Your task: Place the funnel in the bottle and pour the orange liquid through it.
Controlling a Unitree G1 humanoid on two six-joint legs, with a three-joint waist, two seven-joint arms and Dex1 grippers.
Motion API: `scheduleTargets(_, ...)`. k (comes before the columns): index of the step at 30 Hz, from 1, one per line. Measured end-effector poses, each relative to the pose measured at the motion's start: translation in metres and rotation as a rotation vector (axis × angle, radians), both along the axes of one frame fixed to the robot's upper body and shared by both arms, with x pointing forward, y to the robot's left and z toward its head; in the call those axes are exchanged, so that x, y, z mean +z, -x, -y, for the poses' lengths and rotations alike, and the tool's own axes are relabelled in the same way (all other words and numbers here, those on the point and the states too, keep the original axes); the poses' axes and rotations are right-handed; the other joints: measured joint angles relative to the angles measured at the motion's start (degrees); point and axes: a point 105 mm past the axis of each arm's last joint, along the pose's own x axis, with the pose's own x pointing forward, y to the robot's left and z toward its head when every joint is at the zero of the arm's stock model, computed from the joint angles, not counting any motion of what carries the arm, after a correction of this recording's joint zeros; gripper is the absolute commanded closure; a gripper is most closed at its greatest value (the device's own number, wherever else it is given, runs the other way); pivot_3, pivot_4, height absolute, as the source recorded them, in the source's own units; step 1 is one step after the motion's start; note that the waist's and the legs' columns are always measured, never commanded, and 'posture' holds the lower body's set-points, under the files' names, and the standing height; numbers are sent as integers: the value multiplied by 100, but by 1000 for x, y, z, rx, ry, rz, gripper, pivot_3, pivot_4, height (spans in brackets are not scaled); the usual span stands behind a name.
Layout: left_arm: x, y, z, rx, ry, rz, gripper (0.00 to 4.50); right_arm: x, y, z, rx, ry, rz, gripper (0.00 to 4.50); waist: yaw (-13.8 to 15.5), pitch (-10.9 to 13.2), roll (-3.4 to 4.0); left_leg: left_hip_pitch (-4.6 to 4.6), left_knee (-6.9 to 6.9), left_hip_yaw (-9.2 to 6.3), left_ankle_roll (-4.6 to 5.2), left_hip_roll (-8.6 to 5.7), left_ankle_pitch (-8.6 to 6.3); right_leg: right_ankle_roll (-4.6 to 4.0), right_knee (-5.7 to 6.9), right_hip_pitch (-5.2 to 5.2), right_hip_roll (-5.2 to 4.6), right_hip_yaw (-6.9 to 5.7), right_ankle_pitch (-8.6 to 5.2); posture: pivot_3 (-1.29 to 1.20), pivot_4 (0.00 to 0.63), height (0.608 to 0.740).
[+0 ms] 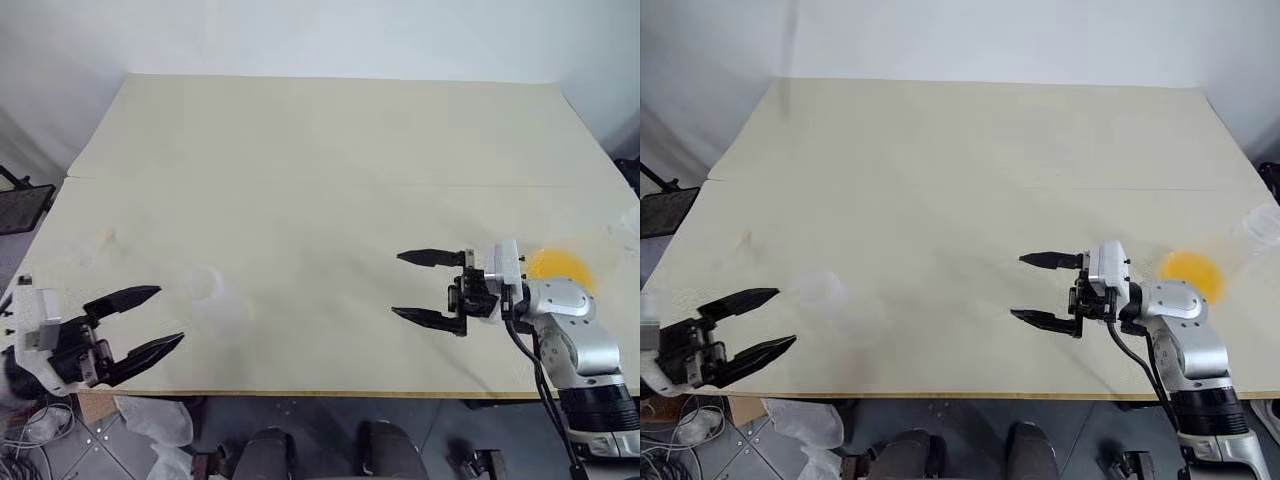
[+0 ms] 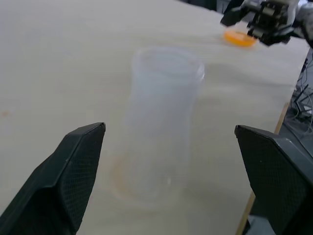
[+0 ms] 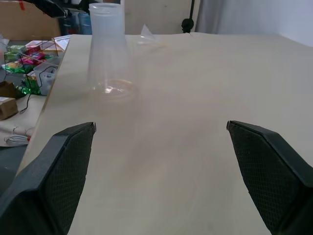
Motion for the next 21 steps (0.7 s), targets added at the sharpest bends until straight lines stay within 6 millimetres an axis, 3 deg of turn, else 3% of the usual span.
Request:
scheduleTargets(11,-5,-27,31,-63,48,13,0,-2,0,3,-34,-1,0,9,50,0,0,0,-1,5,0,-5,0,0,-1,-1,1,0,0,0,150,740)
scheduleTargets(14,-5,-32,31,-66,56,12,572,0,1,2,-45,-6,10,0,52,0,0,1,-1,5,0,-4,0,0,0,-1,1,-1,0,0,150,740)
scheduleTargets(18,-4,-35,31,-69,56,15,1852,-4,2,4,-67,-11,-3,0,51,0,0,1,-1,5,0,-4,0,0,-1,-1,1,-2,0,0,150,740)
scheduleTargets(21,-1,-37,32,-78,51,16,2064,-1,3,3,-76,-14,10,0,50,0,0,1,-1,5,0,-4,0,0,-1,-1,1,-2,0,0,150,740)
